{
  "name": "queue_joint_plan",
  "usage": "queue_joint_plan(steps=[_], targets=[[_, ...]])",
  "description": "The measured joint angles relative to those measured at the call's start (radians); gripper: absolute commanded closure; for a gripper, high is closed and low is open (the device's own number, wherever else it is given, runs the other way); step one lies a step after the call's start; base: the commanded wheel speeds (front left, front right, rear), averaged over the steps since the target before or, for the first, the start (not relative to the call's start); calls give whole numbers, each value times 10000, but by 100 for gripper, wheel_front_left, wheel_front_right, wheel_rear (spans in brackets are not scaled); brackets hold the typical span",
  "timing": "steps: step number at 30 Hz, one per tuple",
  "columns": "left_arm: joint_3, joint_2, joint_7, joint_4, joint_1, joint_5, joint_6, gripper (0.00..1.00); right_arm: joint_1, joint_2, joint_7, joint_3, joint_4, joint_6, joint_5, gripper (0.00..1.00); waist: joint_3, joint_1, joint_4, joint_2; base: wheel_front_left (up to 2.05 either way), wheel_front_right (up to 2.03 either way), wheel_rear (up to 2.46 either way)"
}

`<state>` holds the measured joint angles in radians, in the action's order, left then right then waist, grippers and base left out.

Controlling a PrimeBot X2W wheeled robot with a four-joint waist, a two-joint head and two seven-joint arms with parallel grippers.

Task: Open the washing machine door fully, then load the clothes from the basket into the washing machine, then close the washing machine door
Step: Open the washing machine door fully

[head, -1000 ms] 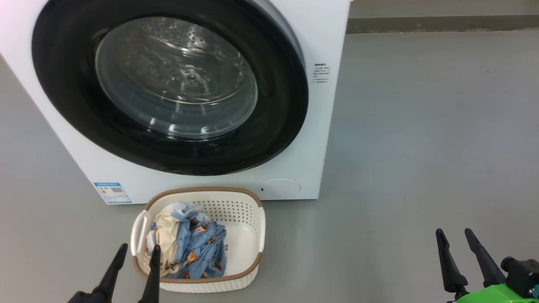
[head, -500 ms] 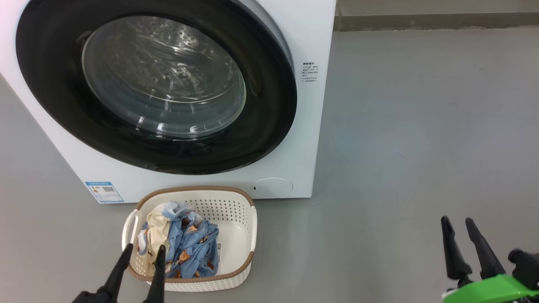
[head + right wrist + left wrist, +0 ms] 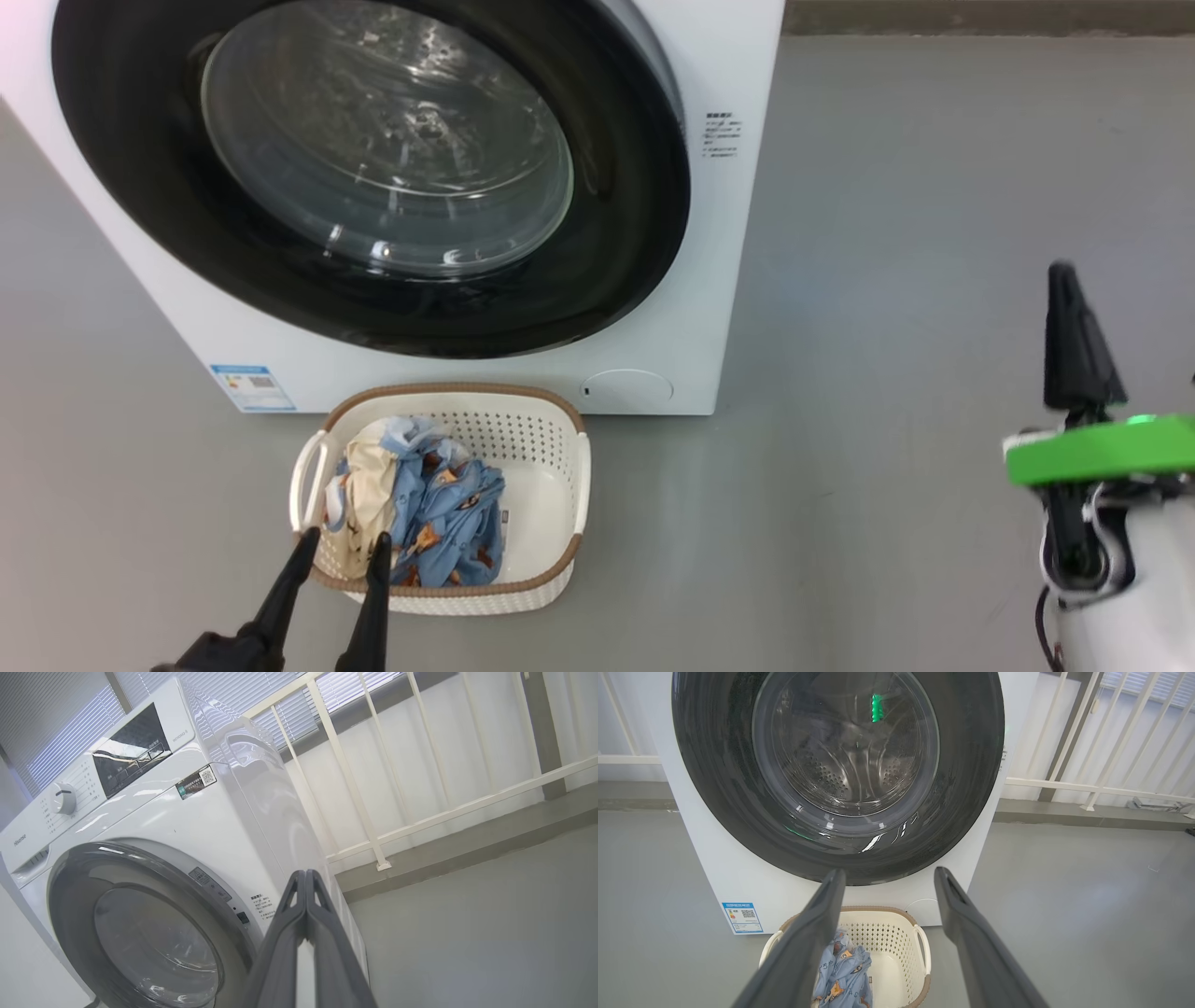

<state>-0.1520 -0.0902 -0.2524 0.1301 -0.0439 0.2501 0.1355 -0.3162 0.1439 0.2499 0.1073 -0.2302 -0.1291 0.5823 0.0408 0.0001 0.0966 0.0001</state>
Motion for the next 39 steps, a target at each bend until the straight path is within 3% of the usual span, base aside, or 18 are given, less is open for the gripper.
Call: queue_joint_plan(steps=[10, 22, 31, 39], targets=[[-368, -6, 0, -13, 428, 0, -2, 0, -2065, 479, 75, -75, -761, 0, 1770, 100, 514, 0, 586, 0, 0, 0, 0], [-761, -4, 0, -73, 874, 188, -2, 0, -4069, 1626, 29, -1463, -2428, 0, 4251, 100, 1178, 0, 1333, 0, 0, 0, 0], [-1039, 0, 0, -150, 1171, 293, 0, 0, -5309, 2435, -1501, -2635, -3058, 0, 6767, 100, 1689, 0, 1831, 0, 0, 0, 0], [-1258, 0, 0, -174, 1595, 437, -2, 0, -6009, 2938, -3534, -3300, -3375, 0, 8441, 100, 2170, 0, 2219, 0, 0, 0, 0]])
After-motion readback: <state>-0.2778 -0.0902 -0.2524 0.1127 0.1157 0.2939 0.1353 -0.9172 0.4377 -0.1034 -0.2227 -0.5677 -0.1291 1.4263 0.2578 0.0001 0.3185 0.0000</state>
